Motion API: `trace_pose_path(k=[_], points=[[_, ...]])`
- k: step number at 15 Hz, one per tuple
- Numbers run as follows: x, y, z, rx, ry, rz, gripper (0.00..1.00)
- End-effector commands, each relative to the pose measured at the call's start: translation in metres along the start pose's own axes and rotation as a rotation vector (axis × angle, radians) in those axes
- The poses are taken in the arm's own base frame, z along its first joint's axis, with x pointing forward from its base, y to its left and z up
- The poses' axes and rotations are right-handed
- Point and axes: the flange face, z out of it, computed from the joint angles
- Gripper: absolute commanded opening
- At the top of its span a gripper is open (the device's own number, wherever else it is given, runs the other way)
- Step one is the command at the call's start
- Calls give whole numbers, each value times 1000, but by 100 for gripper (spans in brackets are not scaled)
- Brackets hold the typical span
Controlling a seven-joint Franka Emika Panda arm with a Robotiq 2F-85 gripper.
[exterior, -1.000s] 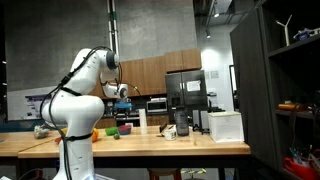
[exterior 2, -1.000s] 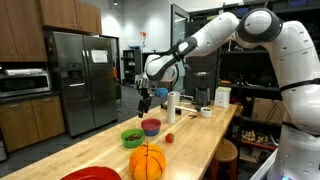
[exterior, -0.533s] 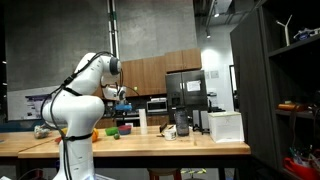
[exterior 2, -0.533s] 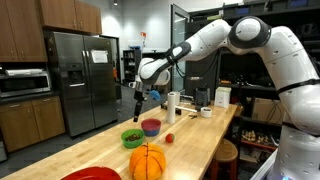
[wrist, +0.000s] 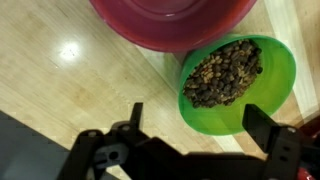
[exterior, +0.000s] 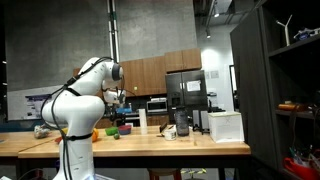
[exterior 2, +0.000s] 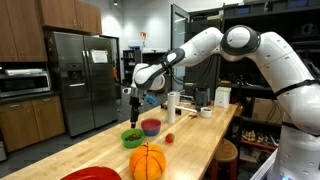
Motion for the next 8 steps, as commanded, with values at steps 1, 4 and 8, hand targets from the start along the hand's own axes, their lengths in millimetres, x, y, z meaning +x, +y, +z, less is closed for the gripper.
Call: trace_pose_path(k=[1,4,8], points=[[9,8,11,-2,-23,-50,100],[13,9,21,1,-33,-63,80],[16,11,28,2,-42,-68,47]])
